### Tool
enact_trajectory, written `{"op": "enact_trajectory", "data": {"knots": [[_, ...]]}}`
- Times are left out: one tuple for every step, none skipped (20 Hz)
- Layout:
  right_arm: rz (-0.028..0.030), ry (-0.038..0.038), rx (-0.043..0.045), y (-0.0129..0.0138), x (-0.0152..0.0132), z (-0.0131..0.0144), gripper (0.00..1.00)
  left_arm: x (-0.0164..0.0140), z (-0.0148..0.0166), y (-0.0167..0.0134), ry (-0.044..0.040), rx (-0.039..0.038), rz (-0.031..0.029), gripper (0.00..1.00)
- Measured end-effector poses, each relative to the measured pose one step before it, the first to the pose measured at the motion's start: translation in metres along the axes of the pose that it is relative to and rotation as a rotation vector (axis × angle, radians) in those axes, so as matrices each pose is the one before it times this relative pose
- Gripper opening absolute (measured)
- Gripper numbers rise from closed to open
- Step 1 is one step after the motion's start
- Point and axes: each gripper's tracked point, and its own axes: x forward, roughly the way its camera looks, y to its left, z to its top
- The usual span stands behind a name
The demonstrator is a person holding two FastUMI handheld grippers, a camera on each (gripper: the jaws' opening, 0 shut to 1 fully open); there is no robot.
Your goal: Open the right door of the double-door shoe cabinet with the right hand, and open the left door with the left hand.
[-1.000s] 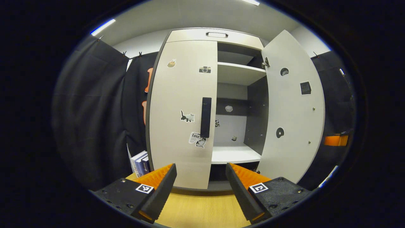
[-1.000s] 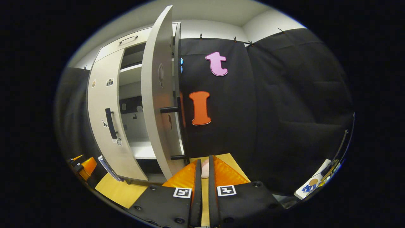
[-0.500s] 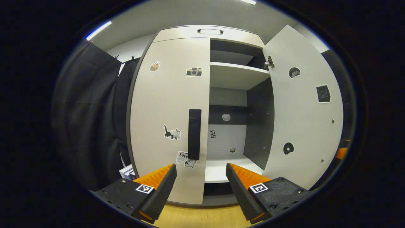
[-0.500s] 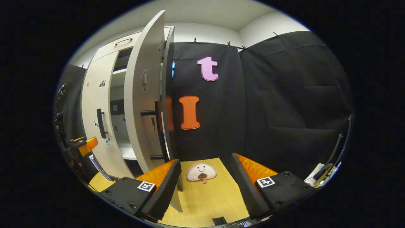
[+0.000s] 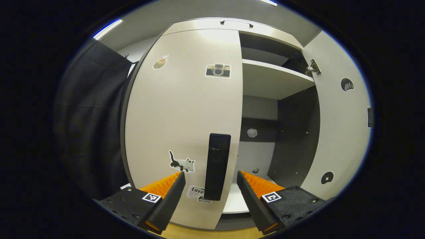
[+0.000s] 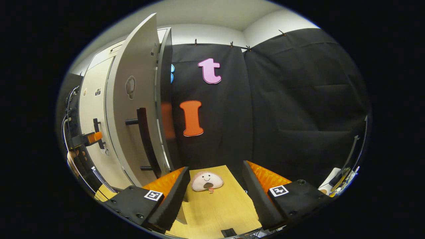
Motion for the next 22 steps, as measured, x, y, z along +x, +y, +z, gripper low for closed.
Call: {"op": "enact_trajectory", "data": {"knots": [[-0.00382,-0.00078,-0.00069,-0.00107,0.00044,0.0007,1.0,0.00555,0.00055,-0.0009,-0.00047,0.00957,-0.00534,0.95],[-0.00355,-0.00121,0.00136,-0.00075,0.00308,0.00086,0.93,0.00593,0.00114,-0.00196,0.00147,0.0075,-0.00164,0.95],[-0.00191,-0.0014,0.00303,-0.00058,0.00177,0.00159,1.0,0.00362,-0.0004,-0.00069,0.00271,0.00534,0.00232,0.93],[-0.00257,-0.00095,0.00433,-0.0005,0.00084,0.00105,1.0,0.00245,-0.0018,-0.00146,0.00367,0.00053,-0.00498,0.93],[-0.00086,-0.0013,0.00367,-0.00052,0.00056,0.0004,1.0,0.00156,-0.00156,-0.00304,0.00571,-0.00118,-0.01151,0.89],[-0.00077,-0.00037,0.00141,-0.0001,0.00213,0.0009,0.93,0.0016,-0.00154,-0.0033,0.00392,-0.00006,-0.0114,0.84],[0.00107,-0.00005,-0.00011,-0.00049,0.00273,0.00104,0.93,0.00174,-0.00019,-0.00041,0.00184,0.00481,0.00139,0.72],[-0.00337,0.0016,-0.00135,0.00026,0.00234,0.00049,0.94,0.00092,0.00042,0.00027,-0.00163,0.00484,0.0017,0.65],[-0.00271,-0.00048,-0.00091,-0.00146,-0.00074,0.00053,1.0,0.00091,0.00082,-0.0001,-0.00042,0.00276,-0.00107,0.53],[-0.00162,-0.00327,0.00042,-0.00093,-0.00013,-0.00029,1.0,0.00036,-0.00165,-0.0011,0.00512,0.00016,-0.00014,0.5],[-0.00041,0.00226,0.00027,0.00063,0.00016,-0.00128,1.0,-0.00042,0.00095,-0.00023,-0.00499,-0.00192,-0.00271,0.48],[0.00061,0.00354,0.00147,0.00049,-0.0009,-0.00132,0.93,0.00082,-0.00109,0.00025,0.0032,-0.00072,-0.00477,0.48],[0.00293,0.00244,0.0015,0.00184,-0.00173,-0.00126,0.93,-0.00083,-0.00033,0.00237,0.00181,0.00179,0.004,0.48],[0.0004,0.00076,0.00194,0.00128,-0.00128,-0.00094,0.93,0.00127,-0.00177,0.00334,0.00442,0.00477,0.00728,0.46],[0.00244,0.00088,0.00058,0.00179,-0.00144,-0.00066,0.93,0.00122,-0.00062,0.00019,0.00428,0.00127,-0.0098,0.41],[0.00601,0.00127,-0.00143,0.00365,-0.00237,-0.00038,0.93,-0.00162,-0.00049,-0.00134,0.00572,0.00573,-0.00812,0.35],[0.00574,0.00064,-0.00319,0.00286,-0.00315,-0.00052,0.92,-0.00028,-0.00159,-0.00033,0.00893,0.01053,-0.00682,0.35],[0.00346,-0.00244,-0.00491,0.00224,-0.00295,0.00079,1.0,-0.00104,-0.0003,0.00031,0.00392,0.00498,-0.00328,0.34],[0.0001,-0.00556,-0.00532,0.00156,-0.00416,0.00067,1.0,-0.00161,-0.00008,0.00009,-0.00179,-0.00017,-0.00083,0.33],[-0.00074,-0.00714,-0.00368,0.00258,-0.00466,0.00128,0.93,-0.00196,-0.00008,0.00133,-0.00559,-0.01188,0.01066,0.32],[0.00022,-0.00461,-0.00353,0.00177,-0.00448,0.00106,0.93,-0.0025,-0.00041,0.00123,-0.00352,-0.01124,0.01579,0.28],[-0.00222,-0.00109,-0.00212,0.00134,-0.0025,-0.00008,0.93,-0.00201,-0.00096,0.00042,0.00327,0.01093,0.00932,0.24]]}}
